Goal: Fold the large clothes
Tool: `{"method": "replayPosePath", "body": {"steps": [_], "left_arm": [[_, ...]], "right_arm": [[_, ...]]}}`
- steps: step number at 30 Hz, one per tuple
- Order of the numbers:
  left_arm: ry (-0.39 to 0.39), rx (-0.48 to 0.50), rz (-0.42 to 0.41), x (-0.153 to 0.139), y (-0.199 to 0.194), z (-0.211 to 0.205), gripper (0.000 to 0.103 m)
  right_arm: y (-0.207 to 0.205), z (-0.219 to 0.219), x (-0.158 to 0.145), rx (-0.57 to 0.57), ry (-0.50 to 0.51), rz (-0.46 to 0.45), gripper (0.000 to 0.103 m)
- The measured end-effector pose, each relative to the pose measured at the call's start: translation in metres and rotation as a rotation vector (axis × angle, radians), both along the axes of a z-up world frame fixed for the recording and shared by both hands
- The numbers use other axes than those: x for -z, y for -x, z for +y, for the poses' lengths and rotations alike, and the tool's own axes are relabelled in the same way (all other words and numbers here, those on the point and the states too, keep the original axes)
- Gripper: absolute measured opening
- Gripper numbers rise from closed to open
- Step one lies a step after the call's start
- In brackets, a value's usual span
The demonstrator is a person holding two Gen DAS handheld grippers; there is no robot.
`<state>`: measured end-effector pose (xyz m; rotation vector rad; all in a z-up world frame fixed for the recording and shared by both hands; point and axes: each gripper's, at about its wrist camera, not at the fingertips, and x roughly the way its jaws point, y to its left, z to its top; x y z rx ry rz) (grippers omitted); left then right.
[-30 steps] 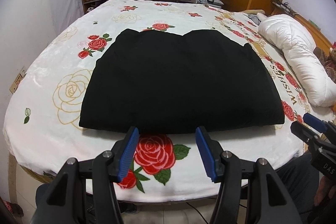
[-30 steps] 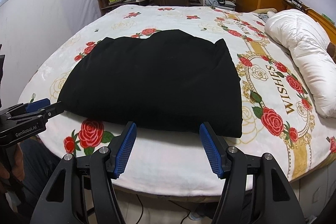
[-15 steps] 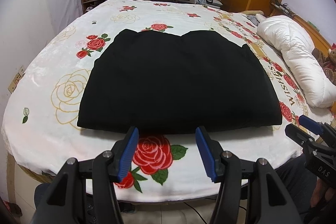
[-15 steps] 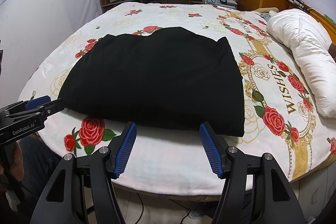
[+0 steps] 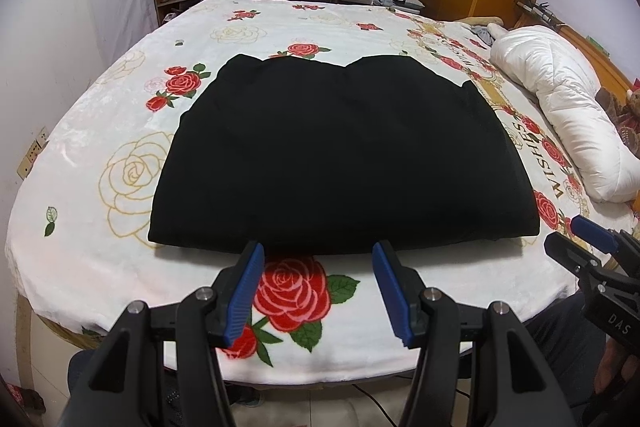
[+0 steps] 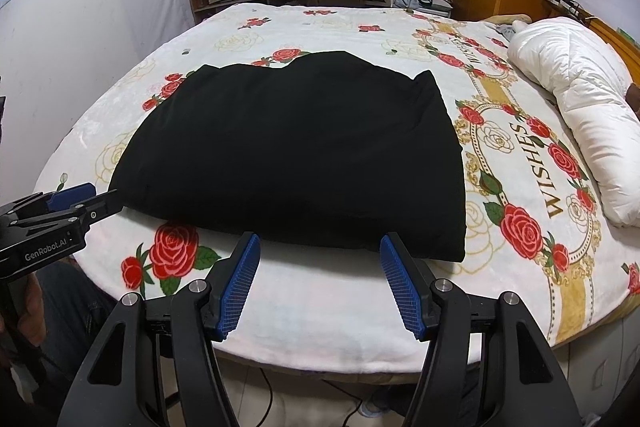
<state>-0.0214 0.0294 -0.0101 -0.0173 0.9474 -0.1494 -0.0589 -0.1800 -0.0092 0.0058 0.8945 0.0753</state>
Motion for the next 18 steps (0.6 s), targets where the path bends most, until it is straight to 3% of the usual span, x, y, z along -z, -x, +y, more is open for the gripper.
{"method": "replayPosePath", "body": {"steps": [18], "left_arm": [[0.003,0.006,0.006,0.0023,0.0006,-0.001,0.059]], "right_arm": [[-0.0003,-0.0006,0.0008,-0.002,-0.002,0.008,0.063]]}}
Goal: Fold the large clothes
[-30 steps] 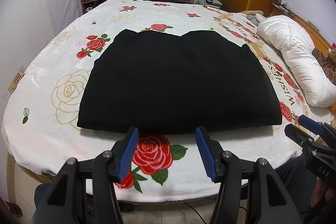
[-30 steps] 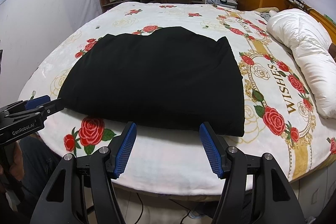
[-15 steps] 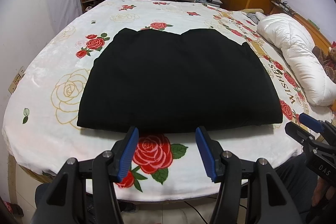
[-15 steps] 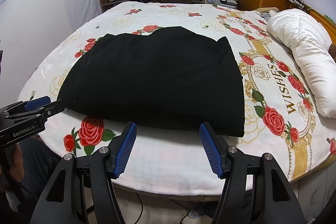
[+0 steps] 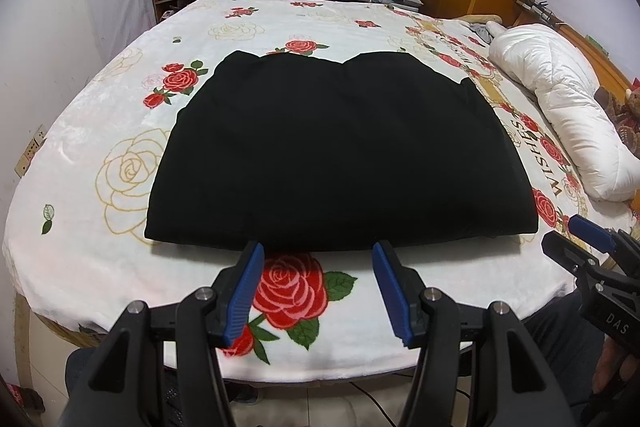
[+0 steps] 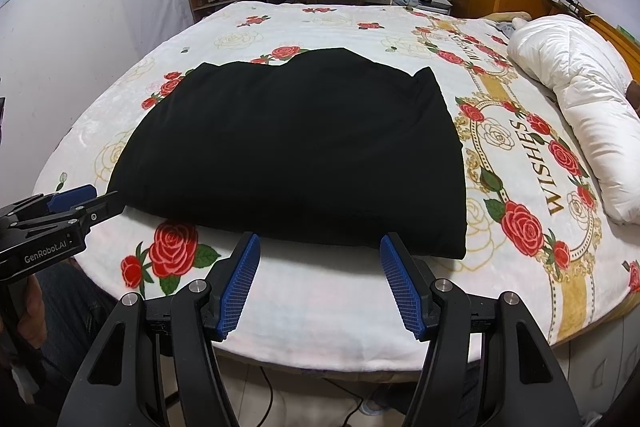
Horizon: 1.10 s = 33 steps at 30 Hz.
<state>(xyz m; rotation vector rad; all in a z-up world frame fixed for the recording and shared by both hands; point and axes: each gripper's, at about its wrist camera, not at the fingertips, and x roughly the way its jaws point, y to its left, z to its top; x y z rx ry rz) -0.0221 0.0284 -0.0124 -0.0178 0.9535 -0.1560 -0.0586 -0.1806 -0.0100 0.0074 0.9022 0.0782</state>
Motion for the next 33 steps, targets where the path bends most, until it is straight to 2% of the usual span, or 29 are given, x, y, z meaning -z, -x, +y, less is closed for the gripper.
{"method": "replayPosePath", "body": {"steps": [33], "left_arm": [[-0.045,0.022,0.005,0.0022,0.0027,-0.0072,0.06]], "right_arm": [[0.0013,0.0007,0.0005,0.002,0.002,0.003,0.063]]}}
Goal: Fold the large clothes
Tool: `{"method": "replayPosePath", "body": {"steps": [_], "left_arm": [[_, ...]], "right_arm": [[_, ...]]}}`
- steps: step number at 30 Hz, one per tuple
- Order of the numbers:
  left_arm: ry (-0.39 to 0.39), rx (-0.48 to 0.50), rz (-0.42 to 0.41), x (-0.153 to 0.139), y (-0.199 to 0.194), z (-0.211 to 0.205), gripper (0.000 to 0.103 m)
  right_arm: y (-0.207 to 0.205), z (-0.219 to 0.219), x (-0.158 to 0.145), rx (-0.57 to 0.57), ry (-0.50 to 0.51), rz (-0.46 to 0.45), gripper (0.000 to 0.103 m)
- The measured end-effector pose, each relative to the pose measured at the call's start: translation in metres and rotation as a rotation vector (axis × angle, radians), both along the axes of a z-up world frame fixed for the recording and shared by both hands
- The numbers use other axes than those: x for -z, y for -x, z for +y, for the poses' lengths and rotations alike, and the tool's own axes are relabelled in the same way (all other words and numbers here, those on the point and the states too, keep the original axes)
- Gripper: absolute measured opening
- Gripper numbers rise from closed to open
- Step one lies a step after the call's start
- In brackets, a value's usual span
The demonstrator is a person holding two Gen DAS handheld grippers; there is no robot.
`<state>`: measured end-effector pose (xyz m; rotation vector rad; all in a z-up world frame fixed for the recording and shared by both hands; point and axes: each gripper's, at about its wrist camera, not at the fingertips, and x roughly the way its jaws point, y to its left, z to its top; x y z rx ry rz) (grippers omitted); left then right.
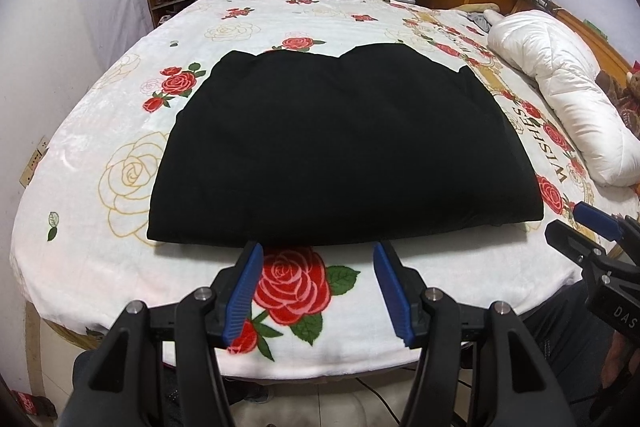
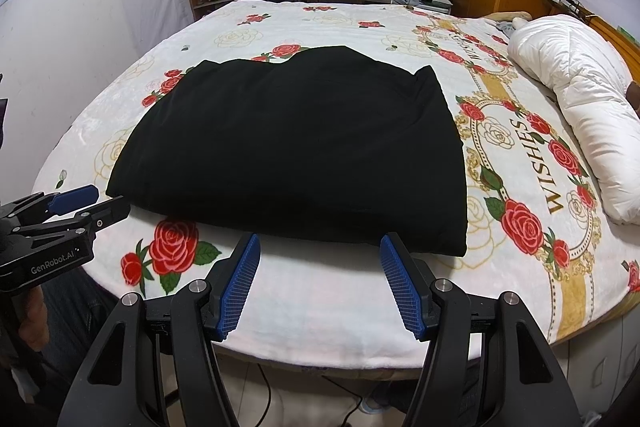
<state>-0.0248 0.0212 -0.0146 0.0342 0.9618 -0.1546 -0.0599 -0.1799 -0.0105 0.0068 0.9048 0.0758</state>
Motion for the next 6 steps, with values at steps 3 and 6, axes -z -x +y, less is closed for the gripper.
{"method": "replayPosePath", "body": {"steps": [3,6], "left_arm": [[-0.003,0.001,-0.004,0.0001,0.0,0.0002,0.06],[0.001,0.001,0.003,0.0008,-0.0006,0.0008,0.06]], "right_arm": [[-0.0002,0.0001,-0.0002,0.001,-0.001,-0.001,0.063],[0.0013,-0.0007,-0.0007,0.001,0.0,-0.005,0.063]]}}
